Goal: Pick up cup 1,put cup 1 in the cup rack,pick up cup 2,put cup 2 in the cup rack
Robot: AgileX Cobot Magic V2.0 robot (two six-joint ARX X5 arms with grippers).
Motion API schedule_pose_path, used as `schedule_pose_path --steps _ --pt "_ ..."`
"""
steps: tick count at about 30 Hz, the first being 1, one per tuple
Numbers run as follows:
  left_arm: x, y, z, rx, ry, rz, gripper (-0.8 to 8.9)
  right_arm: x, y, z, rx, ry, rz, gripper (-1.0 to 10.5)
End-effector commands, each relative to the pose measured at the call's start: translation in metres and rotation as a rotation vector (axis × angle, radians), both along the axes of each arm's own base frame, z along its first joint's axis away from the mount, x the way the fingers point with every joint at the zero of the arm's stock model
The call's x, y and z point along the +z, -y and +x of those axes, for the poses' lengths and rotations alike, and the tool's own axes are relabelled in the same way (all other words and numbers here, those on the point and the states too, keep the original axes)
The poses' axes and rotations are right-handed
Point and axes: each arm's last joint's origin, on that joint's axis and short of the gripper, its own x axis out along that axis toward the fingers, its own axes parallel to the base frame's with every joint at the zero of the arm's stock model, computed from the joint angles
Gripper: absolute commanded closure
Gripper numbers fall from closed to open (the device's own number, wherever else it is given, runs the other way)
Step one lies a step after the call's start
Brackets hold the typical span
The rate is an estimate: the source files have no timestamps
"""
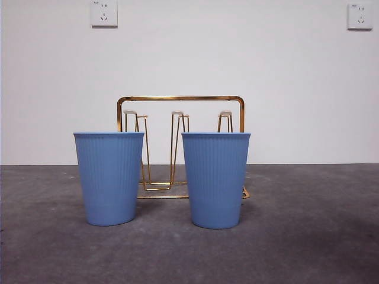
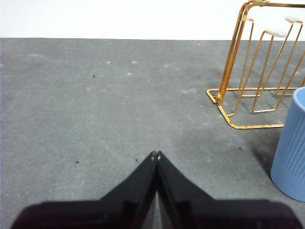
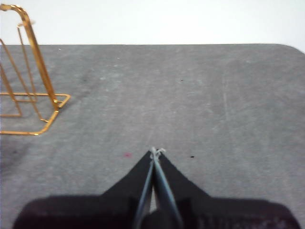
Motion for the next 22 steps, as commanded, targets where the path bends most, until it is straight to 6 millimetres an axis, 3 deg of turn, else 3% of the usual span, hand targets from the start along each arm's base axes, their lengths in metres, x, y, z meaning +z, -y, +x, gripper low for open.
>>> schedule_pose_path --steps 1,5,11,22 --pt "-0.002 0.000 0.000 0.011 -0.007 -0.047 8.18 -0.002 0.000 0.000 -0.004 -0.005 0.105 9.5" --pt "0.005 0.001 -0.001 -0.005 -0.013 -0.135 8.20 0.006 -0.001 0.001 0.007 0.051 0.237 9.6" --pt "0.039 0.001 -0.008 -0.019 -0.029 -0.180 8.20 0.039 -0.002 -0.004 0.024 0.108 0.333 9.6" --pt "0.123 0.007 -0.020 -0.224 -0.114 -0.213 8.20 0.140 -0.006 -0.009 0.177 -0.009 0.275 9.6"
